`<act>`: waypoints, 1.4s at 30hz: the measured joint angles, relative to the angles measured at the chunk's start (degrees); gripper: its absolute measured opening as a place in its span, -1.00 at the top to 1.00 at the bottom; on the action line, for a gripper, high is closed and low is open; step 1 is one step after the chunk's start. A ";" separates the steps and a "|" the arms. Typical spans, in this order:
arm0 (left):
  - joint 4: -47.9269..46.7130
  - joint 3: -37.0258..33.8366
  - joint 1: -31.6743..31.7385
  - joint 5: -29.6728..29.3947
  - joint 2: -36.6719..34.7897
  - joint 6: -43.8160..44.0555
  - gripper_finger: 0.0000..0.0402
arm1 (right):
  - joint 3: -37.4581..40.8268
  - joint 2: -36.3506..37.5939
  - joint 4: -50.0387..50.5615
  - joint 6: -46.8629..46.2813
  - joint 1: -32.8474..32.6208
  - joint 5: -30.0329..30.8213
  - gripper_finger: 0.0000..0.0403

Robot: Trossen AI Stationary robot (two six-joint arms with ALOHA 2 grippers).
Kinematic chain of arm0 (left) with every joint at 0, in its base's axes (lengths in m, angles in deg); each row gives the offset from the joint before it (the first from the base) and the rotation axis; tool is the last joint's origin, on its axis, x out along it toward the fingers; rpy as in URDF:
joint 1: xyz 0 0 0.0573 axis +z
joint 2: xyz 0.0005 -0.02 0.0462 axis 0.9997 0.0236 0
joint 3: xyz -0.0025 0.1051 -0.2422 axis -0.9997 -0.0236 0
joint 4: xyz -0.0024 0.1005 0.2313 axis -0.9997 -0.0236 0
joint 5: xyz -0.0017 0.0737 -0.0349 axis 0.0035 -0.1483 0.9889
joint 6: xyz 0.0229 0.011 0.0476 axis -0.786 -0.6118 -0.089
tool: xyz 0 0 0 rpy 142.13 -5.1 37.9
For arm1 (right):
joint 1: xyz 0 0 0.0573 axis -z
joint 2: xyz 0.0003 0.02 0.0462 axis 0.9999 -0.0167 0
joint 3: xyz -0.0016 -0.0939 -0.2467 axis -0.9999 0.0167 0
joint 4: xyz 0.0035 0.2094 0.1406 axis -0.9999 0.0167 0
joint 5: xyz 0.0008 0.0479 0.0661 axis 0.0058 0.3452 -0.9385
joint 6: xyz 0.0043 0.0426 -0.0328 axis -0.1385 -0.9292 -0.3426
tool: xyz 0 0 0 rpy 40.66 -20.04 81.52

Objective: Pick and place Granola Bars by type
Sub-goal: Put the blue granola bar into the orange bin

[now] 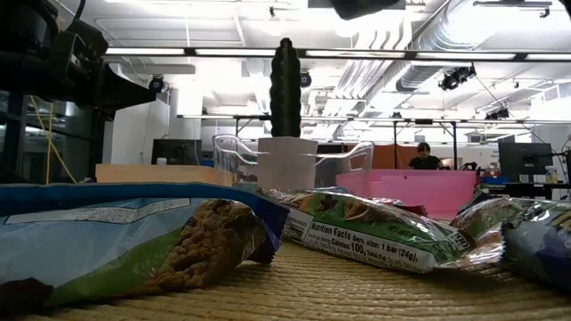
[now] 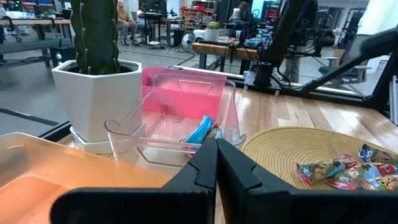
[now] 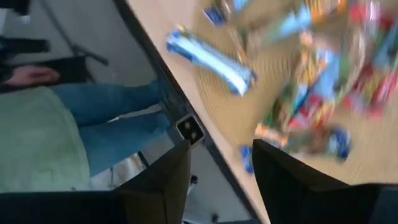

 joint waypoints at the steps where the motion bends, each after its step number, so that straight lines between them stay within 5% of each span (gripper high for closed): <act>1: 0.00 0.01 0.01 -0.02 0.00 0.01 0.99 | 0.00 0.00 0.90 -2.80 -1.31 1.42 0.22; 16: 0.00 -0.01 -0.01 0.00 0.02 0.02 0.99 | 2.10 0.00 7.76 -38.48 -15.88 30.00 0.02; 34: 0.00 0.00 0.01 0.00 0.02 0.02 0.99 | 25.88 -0.04 -23.54 -47.03 -18.52 23.00 -0.11; 42: -0.01 -0.01 0.01 -0.02 0.02 0.00 0.99 | 29.03 -0.04 -25.21 -47.54 -18.37 19.09 -0.11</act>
